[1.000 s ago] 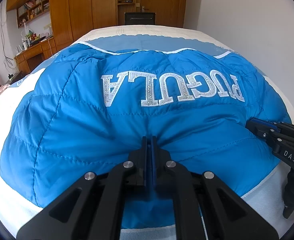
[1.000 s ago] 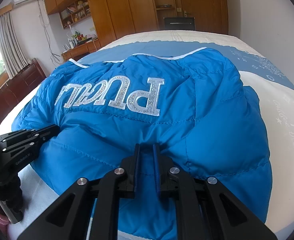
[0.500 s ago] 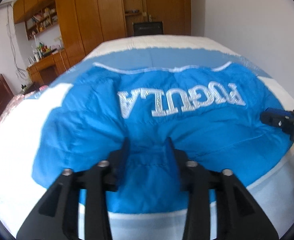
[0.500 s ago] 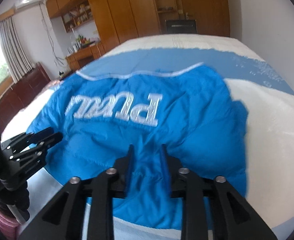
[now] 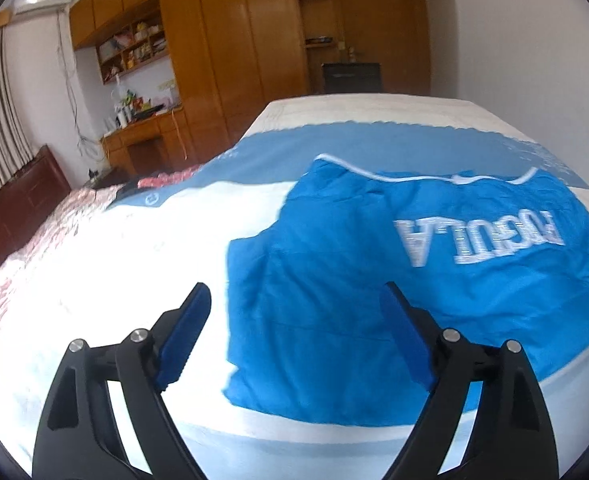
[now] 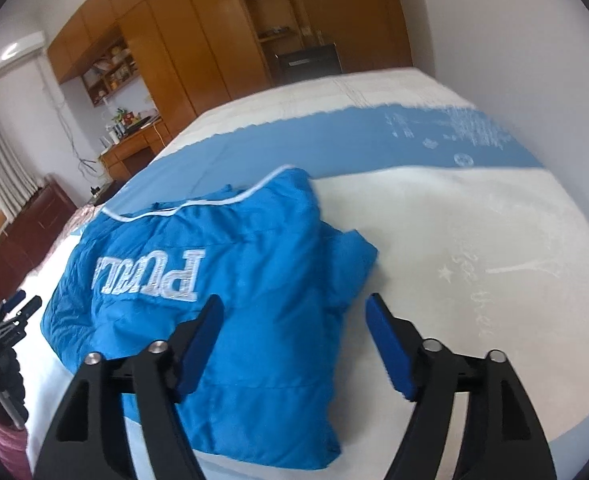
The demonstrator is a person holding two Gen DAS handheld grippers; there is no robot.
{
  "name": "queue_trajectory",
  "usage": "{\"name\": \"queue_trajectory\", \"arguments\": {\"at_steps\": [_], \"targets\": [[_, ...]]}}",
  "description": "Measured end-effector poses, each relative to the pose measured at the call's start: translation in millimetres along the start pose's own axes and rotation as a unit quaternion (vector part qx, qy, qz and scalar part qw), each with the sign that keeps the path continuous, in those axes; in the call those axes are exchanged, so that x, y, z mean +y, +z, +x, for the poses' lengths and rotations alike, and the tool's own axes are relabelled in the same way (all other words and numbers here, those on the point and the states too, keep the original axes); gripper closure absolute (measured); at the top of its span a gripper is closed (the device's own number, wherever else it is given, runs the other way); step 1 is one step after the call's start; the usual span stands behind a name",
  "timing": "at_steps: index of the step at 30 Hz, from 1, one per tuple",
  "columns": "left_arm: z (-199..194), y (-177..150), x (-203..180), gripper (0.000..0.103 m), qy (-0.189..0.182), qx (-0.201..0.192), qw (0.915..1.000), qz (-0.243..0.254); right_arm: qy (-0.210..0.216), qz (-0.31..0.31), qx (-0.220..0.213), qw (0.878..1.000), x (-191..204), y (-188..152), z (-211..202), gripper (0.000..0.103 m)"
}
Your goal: Fold large clothes
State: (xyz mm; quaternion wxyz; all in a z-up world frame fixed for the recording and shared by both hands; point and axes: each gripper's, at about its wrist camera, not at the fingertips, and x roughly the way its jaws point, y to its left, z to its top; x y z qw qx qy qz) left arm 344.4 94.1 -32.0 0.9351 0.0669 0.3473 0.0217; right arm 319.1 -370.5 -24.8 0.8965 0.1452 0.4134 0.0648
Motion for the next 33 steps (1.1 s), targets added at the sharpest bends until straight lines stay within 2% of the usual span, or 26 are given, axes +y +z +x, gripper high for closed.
{"name": "queue_trajectory", "arguments": {"at_steps": [4,6,10,11,13,20,22,24,26,28,29,31,33], "targets": [[27,2,29,0.016,-0.035,0.039,0.9978,-0.040,0.020,0.010,0.034,0.999,-15,2,16,0.017],[47,2,49,0.015,-0.073,0.071,0.9916,-0.080,0.052,0.021,0.060,0.997,-23,2,26,0.016],[74,-5,75,0.014,-0.152,0.109,0.9718,-0.143,0.093,0.039,0.092,0.991,-34,-1,44,0.012],[81,-6,82,0.014,-0.177,0.118,0.9633,-0.164,0.107,0.049,0.102,0.988,-38,-1,50,0.012],[91,-9,88,0.014,-0.206,0.128,0.9525,-0.185,0.122,0.066,0.113,0.984,-44,-3,58,0.010],[110,-11,77,0.014,-0.271,0.147,0.9311,-0.195,0.172,0.083,0.125,0.974,-52,3,66,0.009],[113,-9,69,0.014,-0.274,0.153,0.9307,-0.188,0.189,0.086,0.133,0.969,-52,5,72,0.012],[113,-6,65,0.017,-0.269,0.152,0.9342,-0.178,0.195,0.086,0.140,0.967,-50,8,79,0.024],[111,-3,59,0.027,-0.258,0.149,0.9400,-0.166,0.186,0.086,0.142,0.968,-49,8,82,0.042],[108,0,55,0.045,-0.249,0.144,0.9446,-0.158,0.192,0.090,0.144,0.967,-48,8,82,0.056],[104,1,53,0.049,-0.242,0.138,0.9478,-0.155,0.200,0.095,0.143,0.965,-48,8,81,0.065],[95,4,48,0.068,-0.235,0.126,0.9522,-0.149,0.207,0.092,0.138,0.964,-46,10,75,0.076],[85,7,43,0.075,-0.226,0.118,0.9564,-0.142,0.202,0.078,0.127,0.968,-40,12,63,0.080]]}}
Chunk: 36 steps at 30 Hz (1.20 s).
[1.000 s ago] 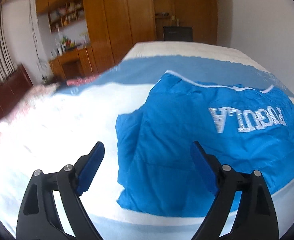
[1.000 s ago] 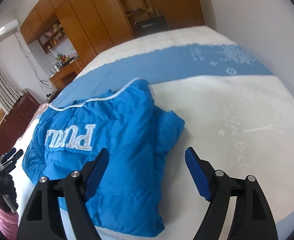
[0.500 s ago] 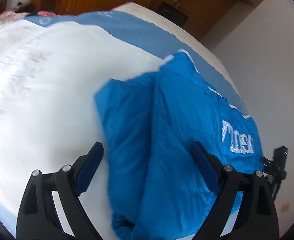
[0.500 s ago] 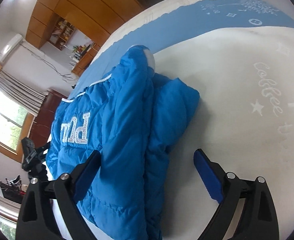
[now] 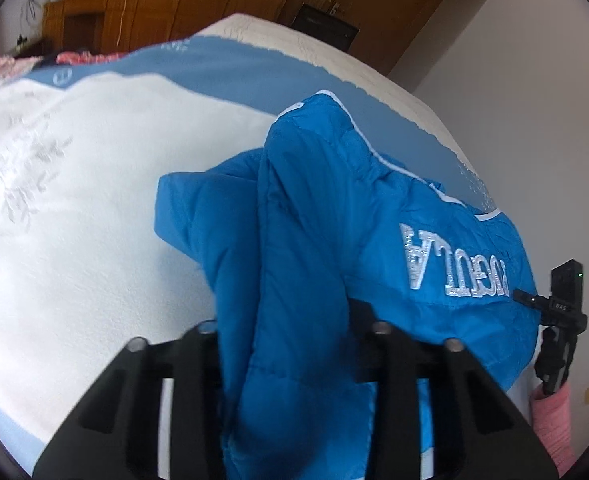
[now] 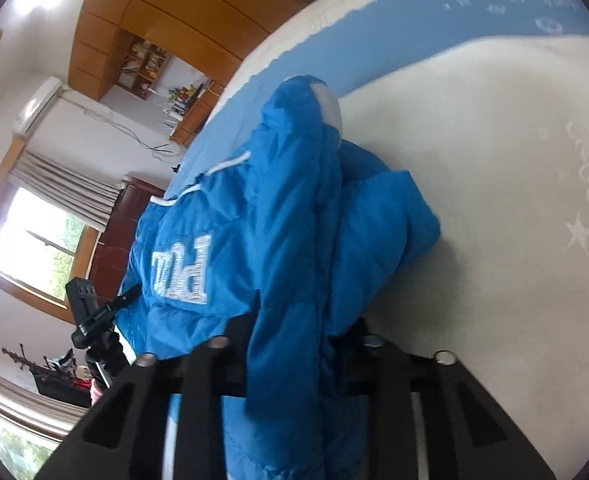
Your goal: Fold large clothes
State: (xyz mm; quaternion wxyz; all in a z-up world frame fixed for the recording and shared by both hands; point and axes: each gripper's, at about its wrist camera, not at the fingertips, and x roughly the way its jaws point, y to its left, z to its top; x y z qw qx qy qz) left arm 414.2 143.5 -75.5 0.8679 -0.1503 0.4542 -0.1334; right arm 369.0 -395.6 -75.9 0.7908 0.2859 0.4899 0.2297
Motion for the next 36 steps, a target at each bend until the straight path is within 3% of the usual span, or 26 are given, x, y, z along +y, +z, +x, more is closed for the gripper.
{"name": "queue_trajectory", "arguments": {"at_steps": [7,14,26,32,36], "targets": [[-33,-2,-24,0.084,0.022,-0.031,0.9991,0.021,0.001,-0.032,-0.022,0.999,30,-3,-28,0.084],[-64,-12,-54,0.086,-0.003,-0.049,0.9982,0.033,0.004,-0.054,-0.041,0.998,53,-19,-68,0.085],[-118,-85,-80,0.086,-0.032,-0.044,0.9973,0.050,-0.002,-0.073,-0.039,0.997,72,-95,-136,0.085],[-143,-129,-77,0.085,-0.029,-0.042,0.9974,0.051,0.006,-0.073,-0.033,0.997,72,-134,-152,0.085],[-137,-149,-65,0.084,-0.016,-0.029,0.9985,0.043,0.000,-0.060,-0.021,0.998,60,-147,-147,0.085]]}}
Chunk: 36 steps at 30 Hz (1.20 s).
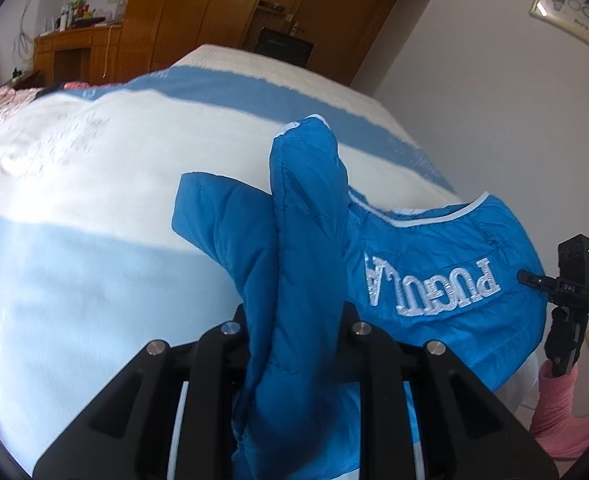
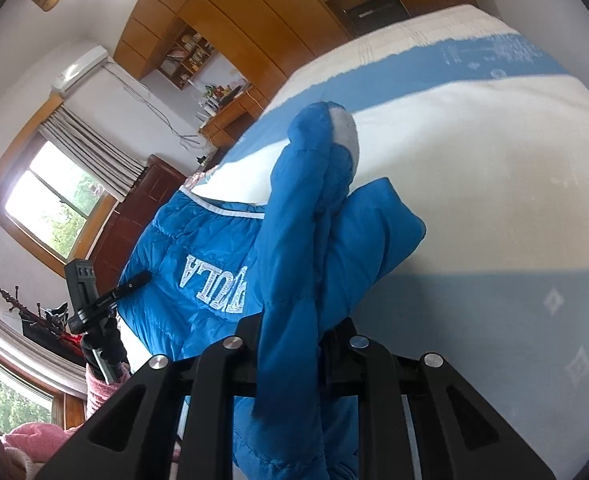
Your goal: Fold large clothes
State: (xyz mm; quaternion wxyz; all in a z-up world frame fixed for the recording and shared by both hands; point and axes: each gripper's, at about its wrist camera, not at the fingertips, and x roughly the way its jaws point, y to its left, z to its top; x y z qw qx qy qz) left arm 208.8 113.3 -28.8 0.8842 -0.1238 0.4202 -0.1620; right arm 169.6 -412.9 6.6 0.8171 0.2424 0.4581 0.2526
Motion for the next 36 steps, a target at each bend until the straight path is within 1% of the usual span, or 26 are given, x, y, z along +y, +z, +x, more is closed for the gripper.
{"name": "queue_trajectory", "arguments": {"at_steps": [3,5,9,13,15,18,23,26,28,30,36], "targets": [[12,-10,11,0.083,0.017,0.006,0.9998,-0.004,-0.009,0.012,0.006,1.000,-10,-5,7,0.085],[16,-15,15,0.081,0.018,0.009,0.9997,-0.010,-0.012,0.020,0.008,1.000,-15,-10,10,0.085],[27,-28,27,0.073,0.020,0.019,0.9993,-0.024,-0.029,0.036,0.020,0.999,-29,-19,22,0.084],[35,-38,32,0.065,0.027,0.011,0.9994,-0.017,-0.034,0.050,0.029,0.998,-43,-27,37,0.081],[34,-49,33,0.063,0.028,0.008,0.9994,-0.021,-0.035,0.053,0.029,0.998,-47,-31,44,0.080],[39,-50,38,0.060,0.027,0.003,0.9992,-0.029,-0.035,0.052,0.023,0.998,-49,-37,51,0.077],[39,-56,32,0.057,0.055,-0.011,0.9983,-0.012,-0.037,0.053,0.010,0.998,-49,-50,51,0.075],[38,-56,22,0.056,0.069,-0.015,0.9975,-0.010,-0.054,0.044,0.004,0.998,-45,-51,50,0.070],[37,-55,22,0.055,0.074,-0.016,0.9970,-0.012,-0.070,0.036,0.000,0.997,-41,-52,50,0.069],[36,-56,22,0.055,0.078,-0.019,0.9967,-0.011,-0.077,0.032,-0.001,0.997,-40,-52,52,0.068],[34,-57,24,0.052,0.079,-0.023,0.9965,-0.015,-0.057,0.046,-0.001,0.997,-49,-52,54,0.066]]}}
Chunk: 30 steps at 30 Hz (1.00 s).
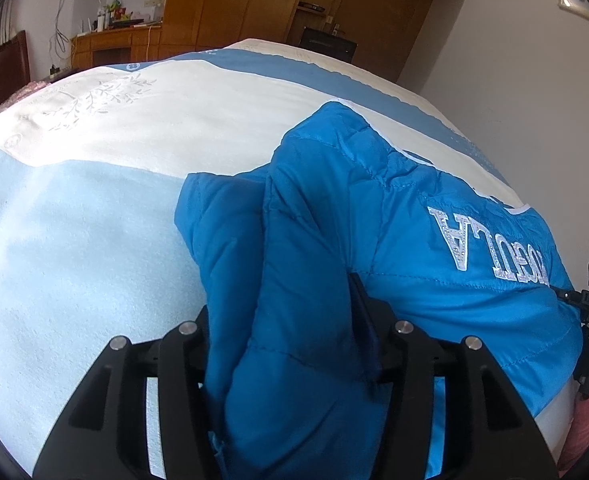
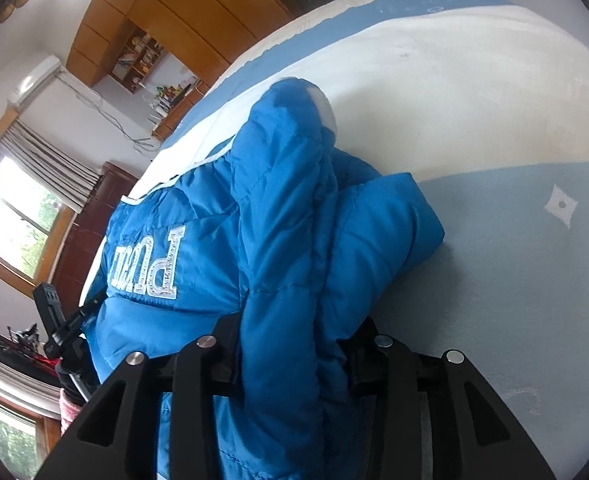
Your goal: Fold large clothes
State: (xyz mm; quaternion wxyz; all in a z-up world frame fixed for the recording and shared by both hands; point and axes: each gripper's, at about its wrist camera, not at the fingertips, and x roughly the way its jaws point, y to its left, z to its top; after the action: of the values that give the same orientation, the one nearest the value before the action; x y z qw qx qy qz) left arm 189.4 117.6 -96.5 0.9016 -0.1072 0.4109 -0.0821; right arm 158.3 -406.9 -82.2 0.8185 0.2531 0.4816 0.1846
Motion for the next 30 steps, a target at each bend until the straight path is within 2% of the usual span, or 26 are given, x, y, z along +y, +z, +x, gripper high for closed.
{"name": "queue_trajectory", "arguments": {"at_steps": [3,6,10,13,14,16,19,24,26,30], "targets": [[-1,2,0,0.048,0.005,0.006,0.9999,-0.008,0.001,0.007,0.000,1.000,-4,1,-4,0.064],[-12,3,3,0.044,0.011,0.011,0.9997,-0.019,-0.024,0.005,-0.019,1.000,-3,-3,-19,0.054],[-42,1,5,0.044,0.023,-0.002,0.9996,-0.017,-0.055,-0.009,-0.058,0.997,4,-16,-54,0.054],[-71,-2,-3,0.045,0.051,-0.024,0.9984,-0.002,-0.088,-0.028,-0.082,0.992,17,-31,-76,0.054],[-81,-3,-9,0.045,0.068,-0.035,0.9971,0.007,-0.098,-0.035,-0.087,0.991,22,-35,-80,0.056],[-95,-6,-25,0.045,0.074,-0.047,0.9958,0.024,-0.118,-0.053,-0.096,0.987,36,-45,-85,0.059],[-98,-9,-45,0.046,0.089,-0.044,0.9944,0.035,-0.108,-0.075,-0.103,0.986,59,-57,-83,0.065],[-92,-16,-81,0.046,0.056,-0.053,0.9954,0.058,-0.125,-0.124,-0.113,0.978,94,-68,-66,0.079],[-83,-18,-92,0.046,0.057,-0.052,0.9947,0.068,-0.130,-0.130,-0.111,0.977,98,-68,-58,0.087],[-57,-21,-98,0.046,0.060,-0.030,0.9951,0.073,-0.128,-0.128,-0.098,0.979,97,-69,-41,0.087]]}}
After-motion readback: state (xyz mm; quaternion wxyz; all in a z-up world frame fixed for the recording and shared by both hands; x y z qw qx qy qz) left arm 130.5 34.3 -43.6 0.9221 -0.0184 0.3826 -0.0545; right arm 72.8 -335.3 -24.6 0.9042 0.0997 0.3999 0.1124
